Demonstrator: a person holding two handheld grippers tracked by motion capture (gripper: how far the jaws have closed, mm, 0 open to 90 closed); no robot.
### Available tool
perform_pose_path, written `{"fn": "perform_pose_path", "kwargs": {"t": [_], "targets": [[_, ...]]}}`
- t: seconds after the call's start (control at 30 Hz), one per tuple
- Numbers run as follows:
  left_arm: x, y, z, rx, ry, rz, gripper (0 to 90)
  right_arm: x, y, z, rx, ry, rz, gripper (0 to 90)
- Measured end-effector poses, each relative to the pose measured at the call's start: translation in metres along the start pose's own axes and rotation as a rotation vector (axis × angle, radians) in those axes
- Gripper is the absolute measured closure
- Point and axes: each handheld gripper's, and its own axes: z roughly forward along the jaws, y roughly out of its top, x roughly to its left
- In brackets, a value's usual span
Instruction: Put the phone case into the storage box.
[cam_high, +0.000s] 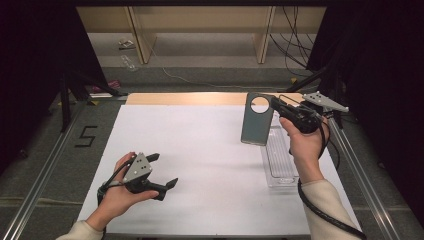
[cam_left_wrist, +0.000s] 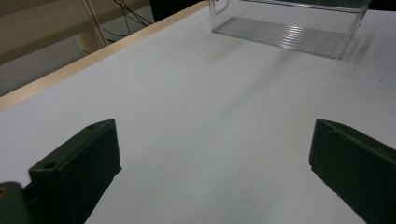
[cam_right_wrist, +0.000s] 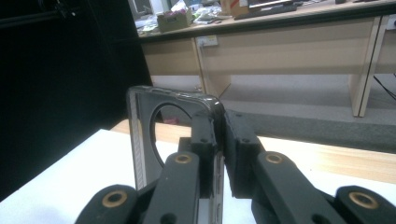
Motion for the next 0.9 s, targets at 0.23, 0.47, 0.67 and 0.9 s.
{"fn": "perform_pose_path", "kwargs": {"t": [0.23,0.47,0.67,0.9], "targets": [[0.000,0.000,0.000,-0.001,-0.002,0.001,1.6,-0.003,0.001,-0.001,-0.007,-0.007,0.001,83.3],[0.000,0.000,0.000,-0.001,0.000,0.001,1.8,-0.006,0.001,-0.002,-0.010,-0.013,0.006,83.3],[0.000,0.000,0.000,0.000,-0.001,0.001,1.8,-0.009,0.002,-0.005,-0.020,-0.020,0.010,83.3],[0.000,0.000,0.000,-0.001,-0.001,0.000,1.8,-0.013,0.004,-0.007,-0.027,-0.032,0.017,83.3]]}}
